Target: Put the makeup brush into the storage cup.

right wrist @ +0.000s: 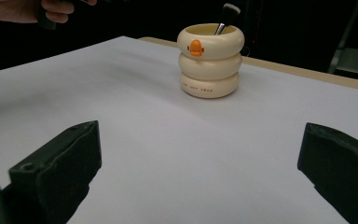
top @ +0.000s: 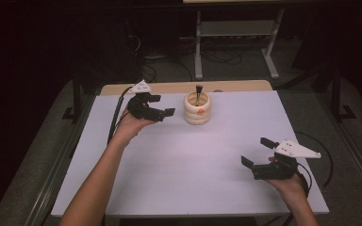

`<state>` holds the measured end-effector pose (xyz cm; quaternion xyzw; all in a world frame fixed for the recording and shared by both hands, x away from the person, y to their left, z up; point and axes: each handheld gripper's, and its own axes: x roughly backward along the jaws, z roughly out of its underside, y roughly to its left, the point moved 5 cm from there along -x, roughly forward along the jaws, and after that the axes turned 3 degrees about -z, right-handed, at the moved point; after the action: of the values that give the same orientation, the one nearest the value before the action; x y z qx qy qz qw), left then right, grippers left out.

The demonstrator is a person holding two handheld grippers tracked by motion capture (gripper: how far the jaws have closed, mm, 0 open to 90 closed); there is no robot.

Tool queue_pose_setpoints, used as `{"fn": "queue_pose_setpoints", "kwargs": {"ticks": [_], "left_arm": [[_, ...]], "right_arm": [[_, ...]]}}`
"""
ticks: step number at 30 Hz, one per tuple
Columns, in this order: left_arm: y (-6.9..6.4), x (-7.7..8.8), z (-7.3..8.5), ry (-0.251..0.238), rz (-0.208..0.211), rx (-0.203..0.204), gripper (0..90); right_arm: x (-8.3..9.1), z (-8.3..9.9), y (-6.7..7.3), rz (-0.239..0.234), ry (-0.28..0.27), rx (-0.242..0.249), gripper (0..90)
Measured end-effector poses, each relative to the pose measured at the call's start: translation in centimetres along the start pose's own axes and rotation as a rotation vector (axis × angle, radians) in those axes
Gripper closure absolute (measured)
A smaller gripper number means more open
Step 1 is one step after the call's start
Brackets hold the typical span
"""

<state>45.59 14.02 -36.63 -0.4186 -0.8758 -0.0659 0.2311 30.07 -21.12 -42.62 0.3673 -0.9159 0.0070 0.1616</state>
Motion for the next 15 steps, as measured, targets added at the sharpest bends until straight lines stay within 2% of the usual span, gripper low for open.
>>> {"fn": "queue_pose_setpoints", "kwargs": {"ticks": [5,15], "left_arm": [[-0.1,0.8,0.3,-0.005,0.001,-0.01,10.3],[-0.5,2.2,1.6,-0.013,-0.006,0.009,10.3]], "right_arm": [[0.0,0.0,0.0,0.002,0.003,0.001,0.0],[0.0,0.0,0.1,0.0,0.001,-0.001,0.0]]}}
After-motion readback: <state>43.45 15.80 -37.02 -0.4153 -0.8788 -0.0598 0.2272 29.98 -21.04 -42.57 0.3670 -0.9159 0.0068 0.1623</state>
